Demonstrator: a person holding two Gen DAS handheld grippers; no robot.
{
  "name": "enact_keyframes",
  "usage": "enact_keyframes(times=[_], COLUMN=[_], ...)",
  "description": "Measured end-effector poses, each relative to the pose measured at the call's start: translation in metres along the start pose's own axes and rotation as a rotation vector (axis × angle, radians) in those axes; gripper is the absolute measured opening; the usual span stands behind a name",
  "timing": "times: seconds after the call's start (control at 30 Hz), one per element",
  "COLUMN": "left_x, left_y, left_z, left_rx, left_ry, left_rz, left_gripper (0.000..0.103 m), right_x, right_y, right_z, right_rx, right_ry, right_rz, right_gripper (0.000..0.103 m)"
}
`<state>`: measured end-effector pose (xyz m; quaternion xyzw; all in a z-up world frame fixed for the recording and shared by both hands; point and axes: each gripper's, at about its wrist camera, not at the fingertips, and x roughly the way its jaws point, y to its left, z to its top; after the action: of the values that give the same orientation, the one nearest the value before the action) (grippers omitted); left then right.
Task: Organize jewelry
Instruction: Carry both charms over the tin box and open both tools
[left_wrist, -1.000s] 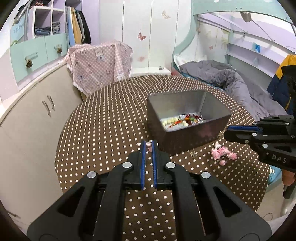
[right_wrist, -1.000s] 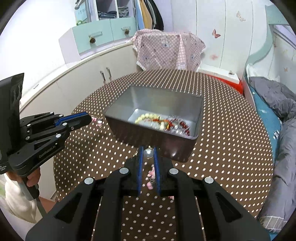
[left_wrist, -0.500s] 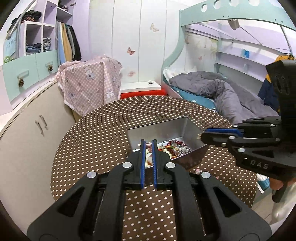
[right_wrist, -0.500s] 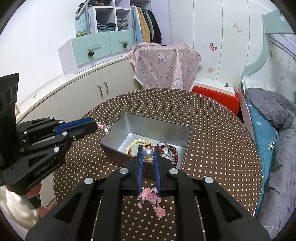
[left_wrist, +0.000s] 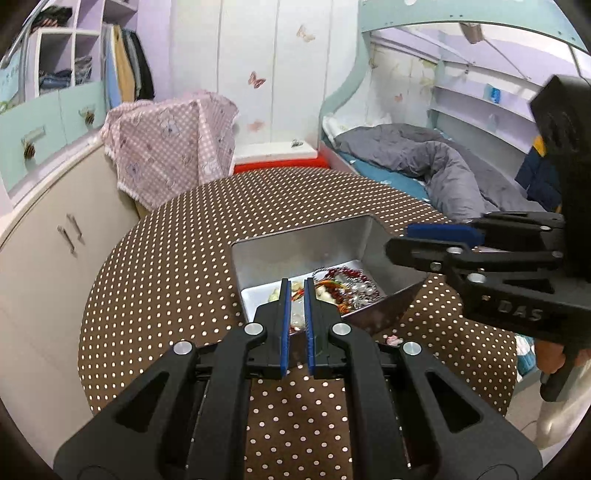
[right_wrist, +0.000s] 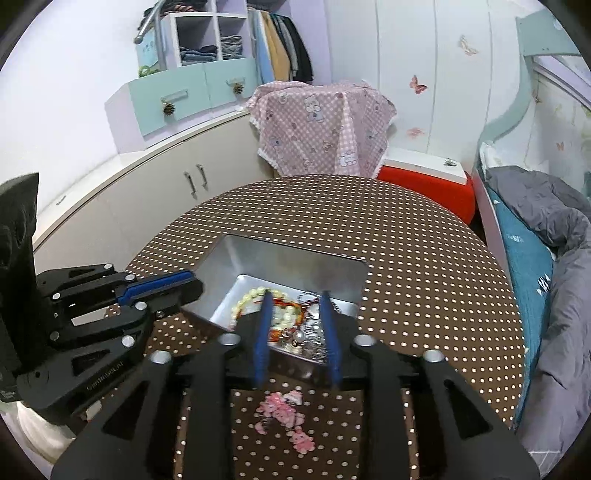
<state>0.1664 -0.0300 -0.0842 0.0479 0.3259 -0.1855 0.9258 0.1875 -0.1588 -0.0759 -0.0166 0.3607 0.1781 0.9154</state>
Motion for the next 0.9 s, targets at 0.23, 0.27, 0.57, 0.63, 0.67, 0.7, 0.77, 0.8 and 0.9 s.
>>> enact_keyframes(times=[0.23,0.27,0.57,0.63,0.67,0.7,0.77,0.8,0.9], left_x=[0.003,0.003,0.000,-0.001,-0.002,-0.003,-0.005,-0.005,-0.007], left_y=[0.004,0.004,0.008,0.009,0.008,0.007,0.008,0.007,0.007], left_z=[-0.002,-0.002,-0.001,0.000,0.000,0.000,0.000,0.000,-0.002], left_rx=[-0.034,-0.034,-0.048,-0.048,-0.046,-0.046,-0.056,-0.059,-0.067], left_ry=[0.037,0.038,0.052,0.050,0.050,0.049,0.044,0.047,0.053], left_rz=[-0.007,-0.011,-0.017,-0.012,-0.006,0.000,0.006,0.000,0.002], left_gripper=[0.008,0.008,0.008,0.008,0.008,0.008,0.008,0.008,0.008], right_x=[-0.004,-0.005,-0.012,-0.014,-0.015,-0.015,-0.017,-0.018,-0.022], right_y=[-0.012,-0.012,-0.019,-0.020,-0.020,-0.021,-0.022,-0.023,-0.024], right_z=[-0.002,-0.003,-0.007,-0.009,-0.010,-0.012,-0.015,-0.016,-0.021], right_rx=[0.030,0.033,0.054,0.057,0.059,0.060,0.067,0.069,0.075], right_ry=[-0.003,-0.002,-0.004,-0.006,-0.006,-0.006,-0.005,-0.004,-0.003], right_rz=[-0.022,-0.025,-0.044,-0.047,-0.048,-0.050,-0.055,-0.056,-0.063], right_gripper=[0.048,0.049,0.053,0.053,0.053,0.054,0.056,0.057,0.059])
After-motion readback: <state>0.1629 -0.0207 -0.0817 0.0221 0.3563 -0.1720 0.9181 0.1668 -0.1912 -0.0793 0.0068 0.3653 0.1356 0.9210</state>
